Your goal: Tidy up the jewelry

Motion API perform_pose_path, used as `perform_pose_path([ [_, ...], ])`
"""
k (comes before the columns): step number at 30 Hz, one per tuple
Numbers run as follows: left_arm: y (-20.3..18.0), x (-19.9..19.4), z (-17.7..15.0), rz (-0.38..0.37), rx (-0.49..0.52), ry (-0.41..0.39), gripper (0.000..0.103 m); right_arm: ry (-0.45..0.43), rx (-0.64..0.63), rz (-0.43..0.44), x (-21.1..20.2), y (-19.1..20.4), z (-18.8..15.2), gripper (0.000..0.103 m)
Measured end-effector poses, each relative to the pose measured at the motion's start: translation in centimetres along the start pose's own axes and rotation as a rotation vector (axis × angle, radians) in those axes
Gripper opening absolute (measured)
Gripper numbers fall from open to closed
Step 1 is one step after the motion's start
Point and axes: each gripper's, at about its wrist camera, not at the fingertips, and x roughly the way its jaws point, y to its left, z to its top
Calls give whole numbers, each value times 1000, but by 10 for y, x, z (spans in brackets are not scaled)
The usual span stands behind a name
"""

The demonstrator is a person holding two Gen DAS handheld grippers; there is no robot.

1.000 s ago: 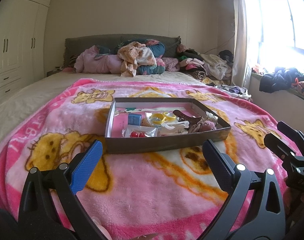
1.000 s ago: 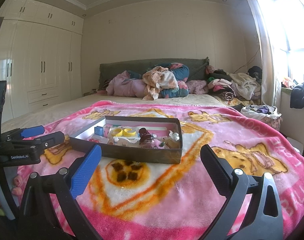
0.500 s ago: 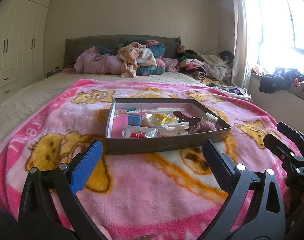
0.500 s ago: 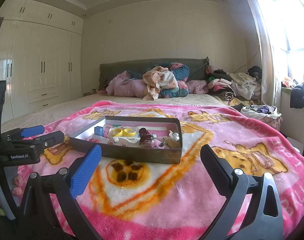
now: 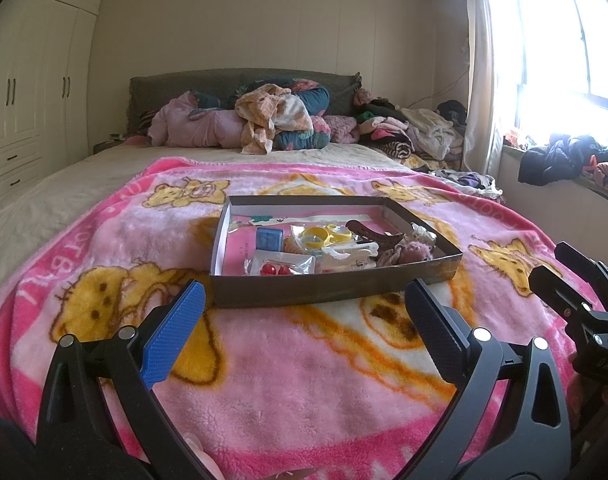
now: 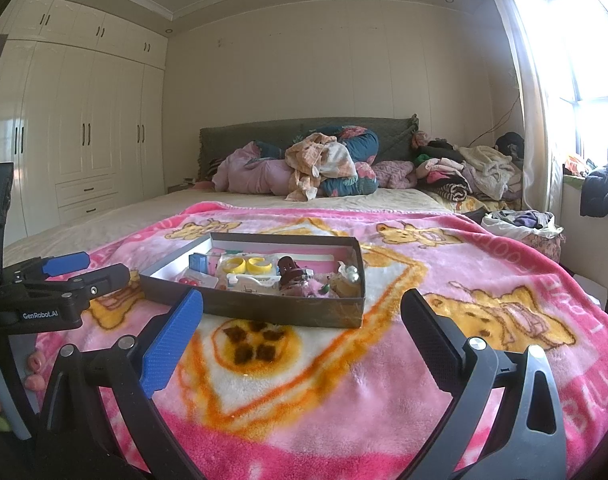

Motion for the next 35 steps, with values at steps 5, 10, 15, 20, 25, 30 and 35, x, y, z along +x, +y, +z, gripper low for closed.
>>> perform_pose_path([
  [5, 0, 0, 0, 1, 0, 0, 92, 0, 1, -1, 0, 0, 0, 97],
  [10, 0, 0, 0, 2, 1, 1, 92, -1, 1, -1, 0, 0, 0, 97],
  [15, 0, 0, 0, -3, -5, 3, 92, 8, -1, -8, 1, 0, 0, 97],
  [20, 0, 0, -1, 16, 5, -6, 92, 16, 5, -25, 4, 0, -1, 97],
  [25, 2, 7, -4, 55, 3, 32, 92, 18, 10, -26, 3, -3, -2, 97],
  [30, 17, 18, -5, 60, -50, 82, 92, 35, 44, -25, 8, -14, -1, 97],
  [35, 60, 39, 6, 141, -123, 131, 92, 123, 142, -109, 35, -60, 11, 97],
])
